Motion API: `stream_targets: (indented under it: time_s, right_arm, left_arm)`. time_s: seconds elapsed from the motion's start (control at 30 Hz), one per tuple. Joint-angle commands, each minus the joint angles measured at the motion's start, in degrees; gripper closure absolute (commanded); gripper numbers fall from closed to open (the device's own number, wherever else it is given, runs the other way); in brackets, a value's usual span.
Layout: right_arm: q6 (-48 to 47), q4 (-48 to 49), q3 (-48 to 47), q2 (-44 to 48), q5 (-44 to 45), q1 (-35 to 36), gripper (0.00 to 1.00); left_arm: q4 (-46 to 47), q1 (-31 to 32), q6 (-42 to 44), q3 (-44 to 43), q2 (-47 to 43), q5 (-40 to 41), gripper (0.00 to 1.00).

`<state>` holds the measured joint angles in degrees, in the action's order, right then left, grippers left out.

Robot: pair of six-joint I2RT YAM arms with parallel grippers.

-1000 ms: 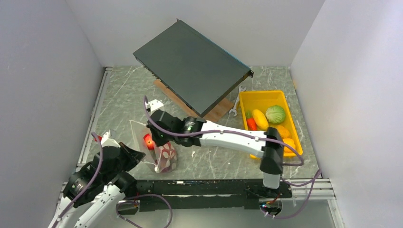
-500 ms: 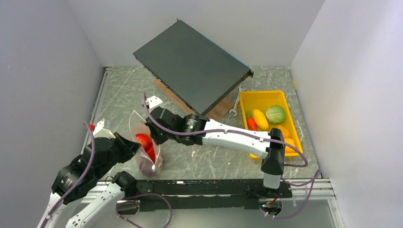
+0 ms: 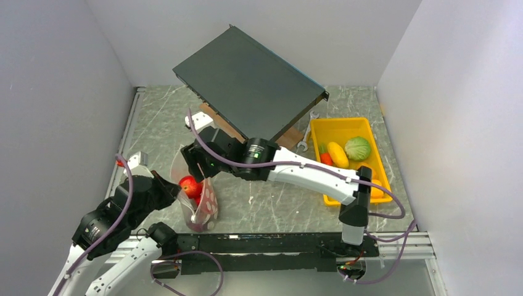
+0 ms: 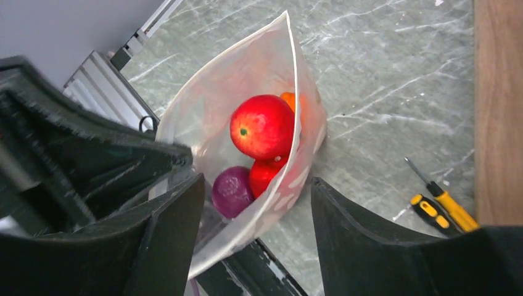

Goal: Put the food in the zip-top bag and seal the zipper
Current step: Adjust the zipper food storage bag at the center of the board, then pick up the fake vegetable from the bin.

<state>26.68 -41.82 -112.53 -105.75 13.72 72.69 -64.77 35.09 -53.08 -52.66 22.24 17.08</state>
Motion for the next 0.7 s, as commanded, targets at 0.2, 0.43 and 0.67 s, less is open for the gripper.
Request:
stream_targets:
  time_s: [0.2,0.43,0.67]
  right_arm:
    - [-5.8,-5.4,2.6,22.2,18.1,-0.3,0.32]
    - [-3.4,-9.4,14.9,32.5,30.5,-17.0,0.32]
    - [1.7,-10.1,27.7,38.7,29.2,-42.5,0.34]
  left_arm:
    - [2.7,0.2,5.4,2.4,-0.6,-0.1,1.00]
    - [3.0,0.2,10.6,2.3,-1.1,-1.3,1.00]
    - [2.8,0.2,13.2,4.3,-2.9,-0.4,1.00]
